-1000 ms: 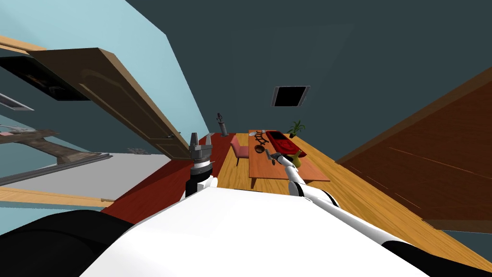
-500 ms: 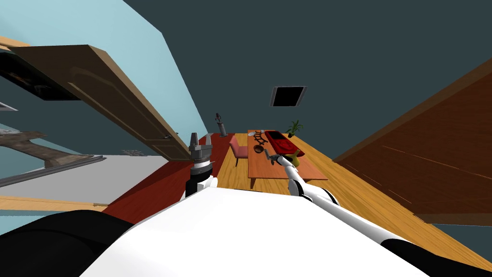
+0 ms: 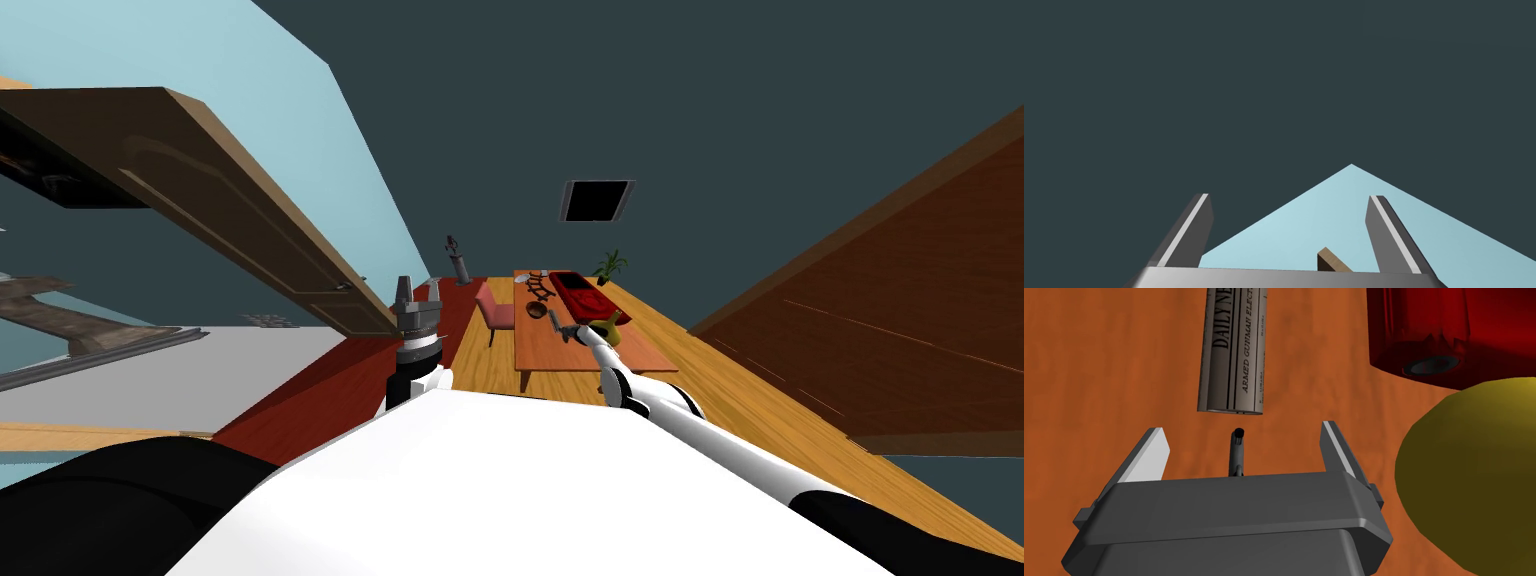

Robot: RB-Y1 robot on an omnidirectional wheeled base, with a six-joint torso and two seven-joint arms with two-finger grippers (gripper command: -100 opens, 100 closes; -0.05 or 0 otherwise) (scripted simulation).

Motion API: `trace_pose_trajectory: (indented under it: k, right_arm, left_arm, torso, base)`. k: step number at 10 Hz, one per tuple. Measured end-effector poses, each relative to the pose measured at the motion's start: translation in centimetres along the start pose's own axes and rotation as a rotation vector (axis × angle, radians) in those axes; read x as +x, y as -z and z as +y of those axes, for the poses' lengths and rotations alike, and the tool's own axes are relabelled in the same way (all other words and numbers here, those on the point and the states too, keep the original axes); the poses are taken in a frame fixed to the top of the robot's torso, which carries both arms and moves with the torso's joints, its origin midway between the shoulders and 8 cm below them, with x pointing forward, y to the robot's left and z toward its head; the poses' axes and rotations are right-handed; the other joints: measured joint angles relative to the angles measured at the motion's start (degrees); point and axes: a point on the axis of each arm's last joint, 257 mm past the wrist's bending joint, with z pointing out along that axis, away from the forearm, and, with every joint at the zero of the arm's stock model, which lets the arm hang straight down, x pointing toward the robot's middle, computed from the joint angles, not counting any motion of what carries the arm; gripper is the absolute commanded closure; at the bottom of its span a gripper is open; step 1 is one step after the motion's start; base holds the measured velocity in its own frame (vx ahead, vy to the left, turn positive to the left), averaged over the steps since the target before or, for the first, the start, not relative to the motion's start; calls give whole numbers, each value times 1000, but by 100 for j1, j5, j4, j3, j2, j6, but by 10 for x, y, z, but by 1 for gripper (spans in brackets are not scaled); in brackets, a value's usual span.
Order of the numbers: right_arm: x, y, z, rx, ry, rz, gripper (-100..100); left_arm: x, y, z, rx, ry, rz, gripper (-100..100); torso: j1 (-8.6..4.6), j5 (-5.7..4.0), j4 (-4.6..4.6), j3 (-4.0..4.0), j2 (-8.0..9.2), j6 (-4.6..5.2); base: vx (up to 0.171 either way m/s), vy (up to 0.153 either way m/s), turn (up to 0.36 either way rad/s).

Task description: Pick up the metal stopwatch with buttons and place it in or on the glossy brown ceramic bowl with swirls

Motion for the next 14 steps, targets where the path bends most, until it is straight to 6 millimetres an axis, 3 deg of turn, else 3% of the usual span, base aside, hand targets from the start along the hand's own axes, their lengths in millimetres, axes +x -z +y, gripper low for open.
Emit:
trace_pose_trajectory:
  k: [5, 11, 12, 13, 14]
  right_arm:
    - [-27, -2, -17, 52, -81, -76, -100]
    - [-44, -1, -28, 86, -135, -126, -100]
    - [-45, -1, -28, 87, -136, -127, 0]
    - [-45, -1, -28, 87, -136, -127, -100]
    - [-51, -3, -34, 89, -143, -131, -100]
  left_arm:
    - [0, 0, 0, 0, 0, 0, 0]
    - [0, 0, 0, 0, 0, 0, 0]
    - [0, 0, 0, 0, 0, 0, 0]
    - [0, 0, 0, 0, 0, 0, 0]
    - [0, 0, 0, 0, 0, 0, 0]
  torso:
    - [1, 0, 0, 0, 1, 0]
    - [4, 1, 1, 2, 3, -1]
    - [4, 1, 1, 2, 3, -1]
    - [5, 1, 1, 2, 3, -1]
    - [-5, -1, -2, -8, -16, -2]
  base:
    - [6, -4, -27]
    - [3, -2, -10]
    - [0, 0, 0]
    - [68, -33, 16]
    - [92, -48, 17]
